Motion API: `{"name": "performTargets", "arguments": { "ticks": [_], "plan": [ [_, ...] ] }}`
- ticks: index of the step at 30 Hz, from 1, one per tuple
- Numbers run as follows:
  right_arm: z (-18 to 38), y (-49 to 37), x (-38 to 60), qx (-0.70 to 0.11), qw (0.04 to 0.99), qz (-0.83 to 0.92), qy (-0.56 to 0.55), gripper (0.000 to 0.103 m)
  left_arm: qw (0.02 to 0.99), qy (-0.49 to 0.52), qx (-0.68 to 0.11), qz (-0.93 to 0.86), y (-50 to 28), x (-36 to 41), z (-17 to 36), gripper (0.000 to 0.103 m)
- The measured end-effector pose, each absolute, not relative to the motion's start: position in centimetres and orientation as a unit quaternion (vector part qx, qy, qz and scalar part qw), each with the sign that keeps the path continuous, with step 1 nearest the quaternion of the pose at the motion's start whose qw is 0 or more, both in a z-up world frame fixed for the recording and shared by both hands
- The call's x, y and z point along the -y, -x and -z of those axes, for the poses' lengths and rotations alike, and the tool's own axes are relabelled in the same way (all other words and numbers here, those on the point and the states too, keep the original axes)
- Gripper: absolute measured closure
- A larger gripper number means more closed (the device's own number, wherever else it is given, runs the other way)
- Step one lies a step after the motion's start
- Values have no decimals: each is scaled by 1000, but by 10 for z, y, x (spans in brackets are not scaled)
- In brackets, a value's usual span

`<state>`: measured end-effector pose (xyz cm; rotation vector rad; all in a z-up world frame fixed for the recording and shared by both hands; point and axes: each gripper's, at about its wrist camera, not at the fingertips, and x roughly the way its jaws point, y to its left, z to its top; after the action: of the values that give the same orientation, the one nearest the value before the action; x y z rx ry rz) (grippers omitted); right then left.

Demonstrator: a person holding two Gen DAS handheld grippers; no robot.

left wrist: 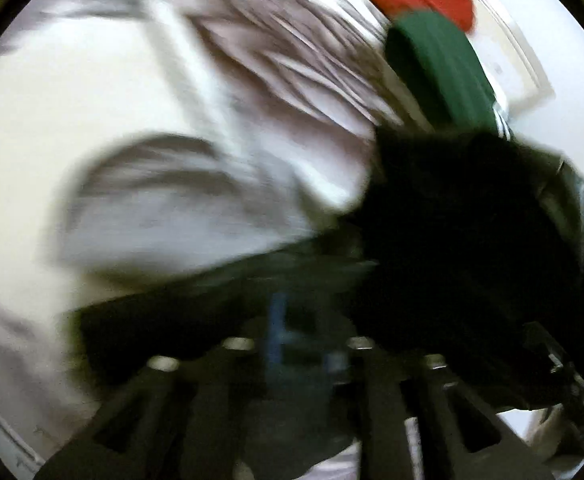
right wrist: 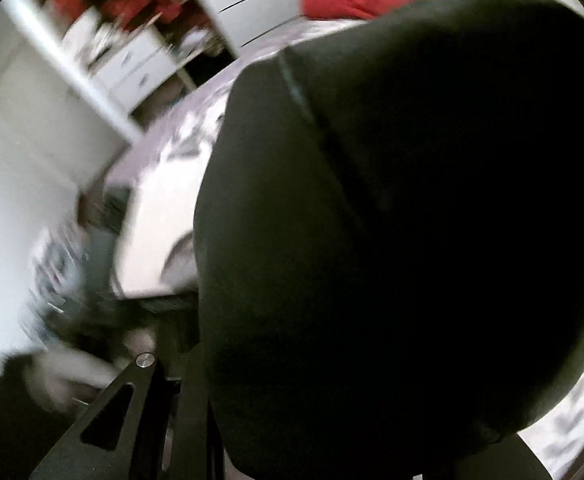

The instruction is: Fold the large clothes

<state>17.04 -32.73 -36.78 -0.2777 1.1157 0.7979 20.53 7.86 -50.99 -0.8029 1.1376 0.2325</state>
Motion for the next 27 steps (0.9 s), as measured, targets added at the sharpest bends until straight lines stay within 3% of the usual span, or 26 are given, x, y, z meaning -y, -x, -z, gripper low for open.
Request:
{"name": "performTargets", "arguments": {
  "ticks": [1, 2, 6, 11, 14, 16, 18, 20, 24, 27],
  "plan": [
    [367, -154, 314, -500, 764, -375, 159, 76, 759, 374, -517, -129, -183, -93, 506, 23],
    [367, -134, 299, -483, 761, -387, 196, 76, 756, 380, -513, -145, -165, -103, 505, 5],
    [393, -47, 244, -430, 720, -434, 330, 76, 729, 415, -494, -229, -78, -152, 512, 5],
    [462, 46, 187, -441, 628, -471, 435, 76, 687, 446, -488, -303, 17, -188, 523, 5],
    [492, 73, 175, -451, 591, -458, 487, 60, 677, 452, -481, -326, 46, -193, 518, 5],
    [481, 64, 176, -489, 576, -471, 454, 46, 678, 456, -473, -330, 60, -192, 511, 5],
    [458, 35, 182, -583, 541, -494, 352, 36, 678, 458, -472, -329, 54, -186, 516, 5],
    [436, 3, 196, -652, 505, -506, 252, 31, 677, 461, -473, -324, 52, -183, 518, 5],
    [403, -76, 241, -698, 516, -482, 121, 23, 689, 433, -480, -327, 42, -172, 515, 3],
    [424, -158, 251, -723, 549, -414, 67, 20, 699, 406, -487, -329, 27, -156, 510, 1]
  ]
}}
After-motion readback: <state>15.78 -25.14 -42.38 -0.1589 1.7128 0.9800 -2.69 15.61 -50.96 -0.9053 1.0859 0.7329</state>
